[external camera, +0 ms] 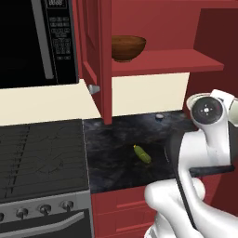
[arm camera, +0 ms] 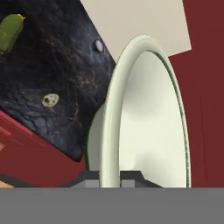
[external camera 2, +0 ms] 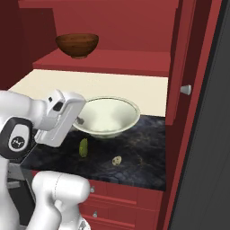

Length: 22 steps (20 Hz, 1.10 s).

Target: Pick both bowls and place them on the counter. Then place the egg in one bowl and place the cucumber in the other bowl.

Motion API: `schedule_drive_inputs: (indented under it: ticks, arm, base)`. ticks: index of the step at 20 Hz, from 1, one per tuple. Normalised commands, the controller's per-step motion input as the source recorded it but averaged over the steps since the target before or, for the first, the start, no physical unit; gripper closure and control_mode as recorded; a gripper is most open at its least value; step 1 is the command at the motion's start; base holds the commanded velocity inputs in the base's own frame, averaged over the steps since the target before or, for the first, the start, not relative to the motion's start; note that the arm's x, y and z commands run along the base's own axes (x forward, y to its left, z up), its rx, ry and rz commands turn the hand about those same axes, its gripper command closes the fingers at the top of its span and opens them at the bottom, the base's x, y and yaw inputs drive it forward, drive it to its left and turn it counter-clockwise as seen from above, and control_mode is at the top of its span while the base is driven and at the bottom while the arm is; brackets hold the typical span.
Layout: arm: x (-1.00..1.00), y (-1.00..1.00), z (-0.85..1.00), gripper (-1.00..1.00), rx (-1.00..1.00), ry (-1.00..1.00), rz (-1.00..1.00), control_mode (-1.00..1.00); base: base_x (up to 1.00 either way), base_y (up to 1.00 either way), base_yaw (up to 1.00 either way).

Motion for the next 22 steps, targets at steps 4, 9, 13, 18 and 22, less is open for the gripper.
schedule_drive_inputs:
  ticks: [4,9,13,18,22]
  arm:
    - [0.22,0.00,-0.44,1.00,0.00,0.14,0.00,-1.00]
    - [0.41,0.00,-0.47,1.00,0.00,0.07,0.02,-1.00]
    - [0.49,0.00,-0.55,1.00,0.00,0.00,0.07,-1.00]
    - [0.52,0.00,-0.56,1.00,0.05,0.00,0.10,-1.00]
    - [0.55,-0.03,-0.47,1.00,0.07,0.00,0.10,-1.00]
  base:
    - [0.00,0.00,0.00]
    - [0.00,0.00,0.00]
    - [0.00,0.00,0.00]
    - [0.00,0.00,0.00]
    - [0.00,0.00,0.00]
